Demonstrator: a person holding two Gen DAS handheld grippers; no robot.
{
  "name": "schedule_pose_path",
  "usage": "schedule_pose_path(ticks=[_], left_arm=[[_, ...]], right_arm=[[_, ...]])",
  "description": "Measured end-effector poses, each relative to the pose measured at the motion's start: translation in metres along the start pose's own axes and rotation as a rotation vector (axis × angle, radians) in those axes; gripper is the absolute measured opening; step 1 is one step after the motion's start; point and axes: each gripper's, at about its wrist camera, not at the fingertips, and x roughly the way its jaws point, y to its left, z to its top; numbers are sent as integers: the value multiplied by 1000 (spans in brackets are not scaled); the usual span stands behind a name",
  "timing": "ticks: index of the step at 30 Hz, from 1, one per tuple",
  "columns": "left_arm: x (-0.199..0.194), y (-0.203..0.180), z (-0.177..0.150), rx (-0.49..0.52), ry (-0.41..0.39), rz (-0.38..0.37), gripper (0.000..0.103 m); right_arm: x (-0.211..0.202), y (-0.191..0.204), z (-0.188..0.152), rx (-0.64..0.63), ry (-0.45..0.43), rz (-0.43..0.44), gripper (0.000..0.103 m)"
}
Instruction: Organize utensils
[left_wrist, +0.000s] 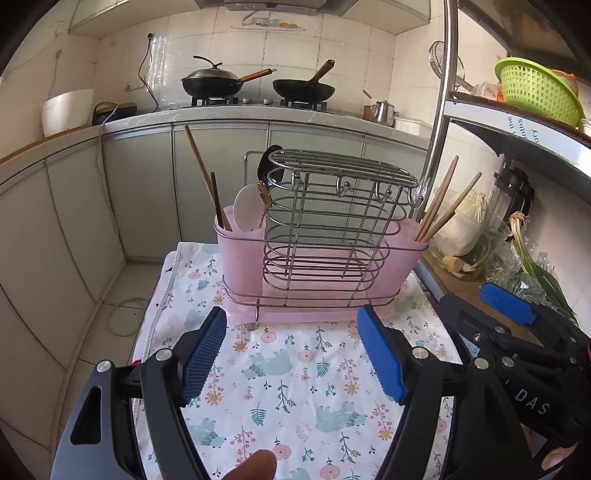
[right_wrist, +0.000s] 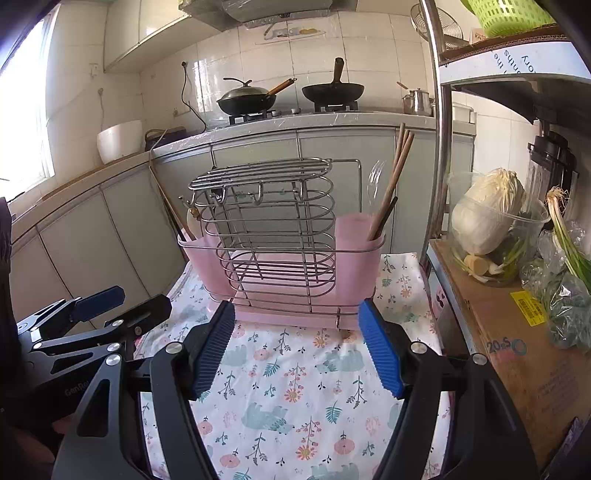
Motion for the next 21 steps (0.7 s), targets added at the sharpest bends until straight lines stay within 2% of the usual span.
schedule_pose_path(ticks=[21], left_arm=[[3, 1, -7, -6, 9, 13, 72]], right_arm=[[8, -1, -11, 10, 16, 0, 70]])
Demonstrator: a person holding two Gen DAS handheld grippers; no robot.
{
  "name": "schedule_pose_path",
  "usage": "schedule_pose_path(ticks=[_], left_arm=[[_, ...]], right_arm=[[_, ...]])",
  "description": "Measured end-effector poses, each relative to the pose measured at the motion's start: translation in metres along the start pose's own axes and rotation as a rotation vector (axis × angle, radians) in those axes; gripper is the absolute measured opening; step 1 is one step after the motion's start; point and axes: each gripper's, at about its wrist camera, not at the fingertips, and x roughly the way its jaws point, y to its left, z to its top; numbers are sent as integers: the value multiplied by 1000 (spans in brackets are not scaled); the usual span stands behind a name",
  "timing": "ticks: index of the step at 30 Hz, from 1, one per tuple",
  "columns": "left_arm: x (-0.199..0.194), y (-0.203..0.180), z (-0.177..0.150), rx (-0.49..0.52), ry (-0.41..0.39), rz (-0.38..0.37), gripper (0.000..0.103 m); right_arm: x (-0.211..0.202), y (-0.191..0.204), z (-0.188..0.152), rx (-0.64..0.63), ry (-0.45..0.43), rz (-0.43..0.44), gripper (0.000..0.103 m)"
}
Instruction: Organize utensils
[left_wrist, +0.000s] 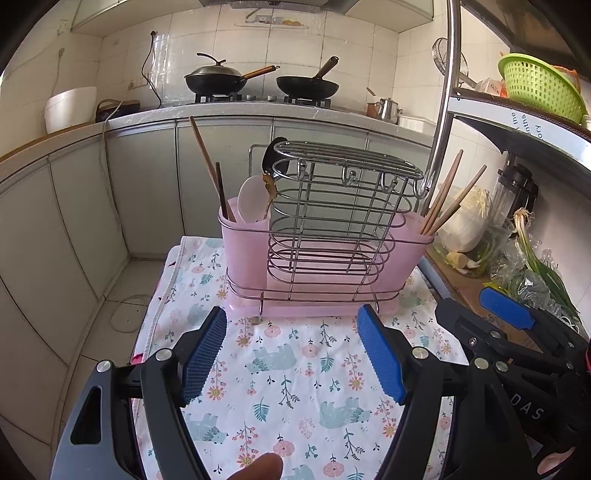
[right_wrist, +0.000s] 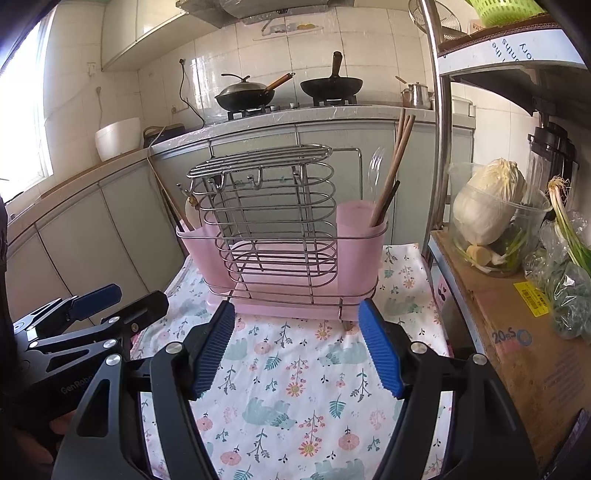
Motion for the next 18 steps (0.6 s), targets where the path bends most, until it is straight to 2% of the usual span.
schedule_pose_path(ticks=[18], left_arm=[[2, 2, -3, -7, 8, 1, 72]], right_arm=[[4, 1, -4, -5, 8, -2, 70]])
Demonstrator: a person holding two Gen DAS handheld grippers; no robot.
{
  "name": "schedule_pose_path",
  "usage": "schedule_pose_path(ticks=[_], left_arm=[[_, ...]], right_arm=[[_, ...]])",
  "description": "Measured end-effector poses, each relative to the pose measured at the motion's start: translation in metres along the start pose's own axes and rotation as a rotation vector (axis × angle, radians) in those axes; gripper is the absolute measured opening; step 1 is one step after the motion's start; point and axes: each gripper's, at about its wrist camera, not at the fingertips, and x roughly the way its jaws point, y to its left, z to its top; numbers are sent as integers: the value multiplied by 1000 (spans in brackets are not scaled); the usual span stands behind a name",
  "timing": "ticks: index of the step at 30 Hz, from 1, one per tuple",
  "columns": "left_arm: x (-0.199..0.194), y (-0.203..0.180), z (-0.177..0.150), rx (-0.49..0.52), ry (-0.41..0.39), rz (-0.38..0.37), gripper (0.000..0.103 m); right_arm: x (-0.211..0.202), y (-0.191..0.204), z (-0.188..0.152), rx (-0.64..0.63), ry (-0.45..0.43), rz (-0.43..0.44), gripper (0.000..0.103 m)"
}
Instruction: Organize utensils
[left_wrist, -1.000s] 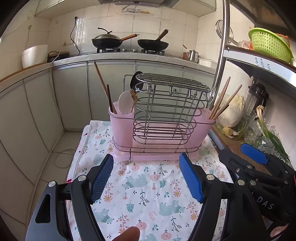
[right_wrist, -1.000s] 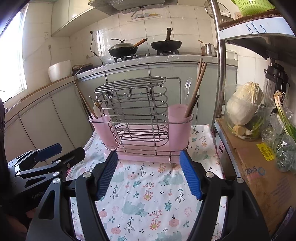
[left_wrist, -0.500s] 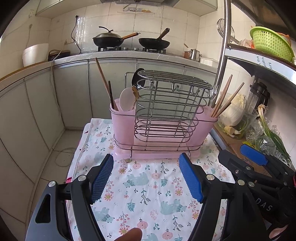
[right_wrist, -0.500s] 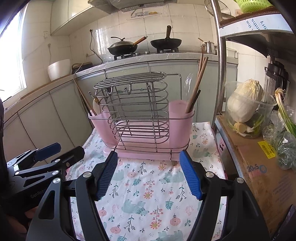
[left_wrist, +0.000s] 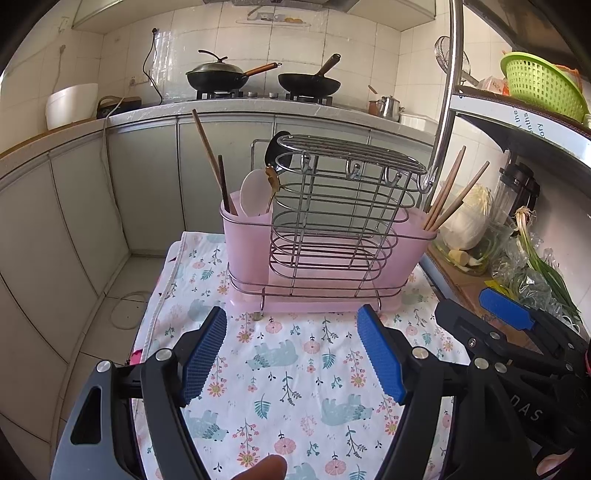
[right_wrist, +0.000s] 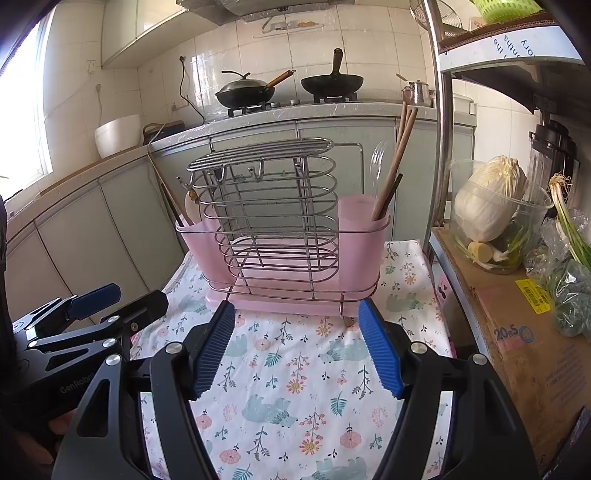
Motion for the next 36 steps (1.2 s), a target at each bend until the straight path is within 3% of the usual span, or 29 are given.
schedule_pose_path(ticks=[36], left_arm=[[0, 2, -3, -4, 2, 2, 71]], right_arm=[[3, 1, -4, -6, 8, 0, 70]])
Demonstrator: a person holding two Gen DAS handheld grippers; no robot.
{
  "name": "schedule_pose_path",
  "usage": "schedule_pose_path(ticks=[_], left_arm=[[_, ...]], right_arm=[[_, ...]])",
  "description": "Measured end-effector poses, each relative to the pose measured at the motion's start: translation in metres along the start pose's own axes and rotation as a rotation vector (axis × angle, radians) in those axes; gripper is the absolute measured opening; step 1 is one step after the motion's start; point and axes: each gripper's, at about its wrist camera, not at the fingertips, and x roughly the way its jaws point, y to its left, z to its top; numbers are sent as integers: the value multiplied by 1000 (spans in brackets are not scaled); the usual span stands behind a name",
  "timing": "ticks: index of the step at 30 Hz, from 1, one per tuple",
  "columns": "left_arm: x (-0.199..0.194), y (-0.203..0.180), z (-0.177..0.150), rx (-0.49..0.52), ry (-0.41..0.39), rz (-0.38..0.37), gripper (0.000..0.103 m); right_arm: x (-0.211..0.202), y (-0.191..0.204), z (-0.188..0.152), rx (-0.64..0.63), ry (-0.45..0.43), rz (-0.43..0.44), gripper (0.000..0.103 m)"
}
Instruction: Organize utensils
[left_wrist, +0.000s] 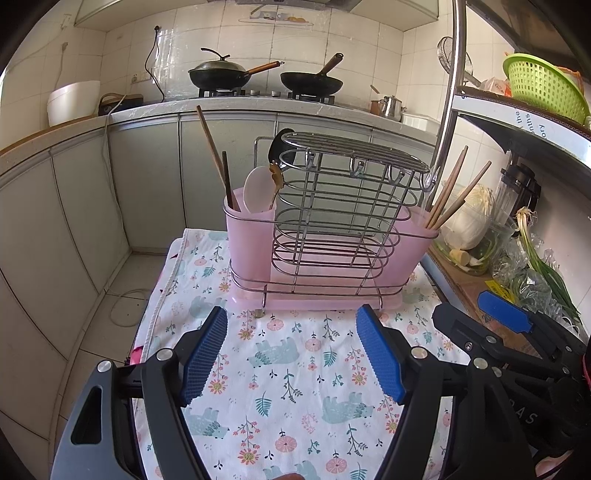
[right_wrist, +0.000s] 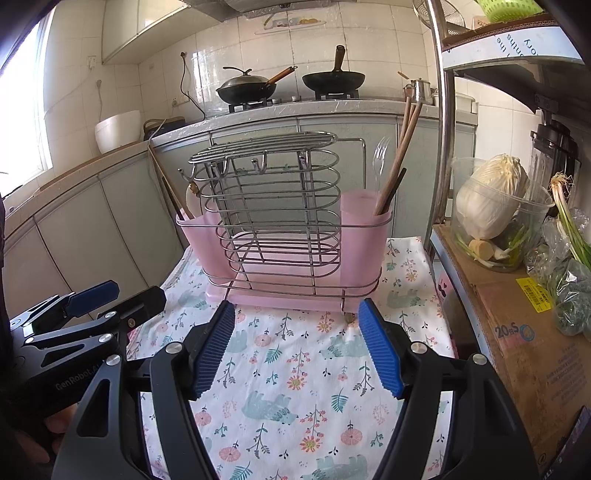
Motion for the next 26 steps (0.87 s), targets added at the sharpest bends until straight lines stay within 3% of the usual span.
schedule_pose_path(ticks=[26], left_arm=[[6, 0, -5, -6, 15, 1, 71]], right_arm=[[5, -6, -2, -2, 17, 6, 70]])
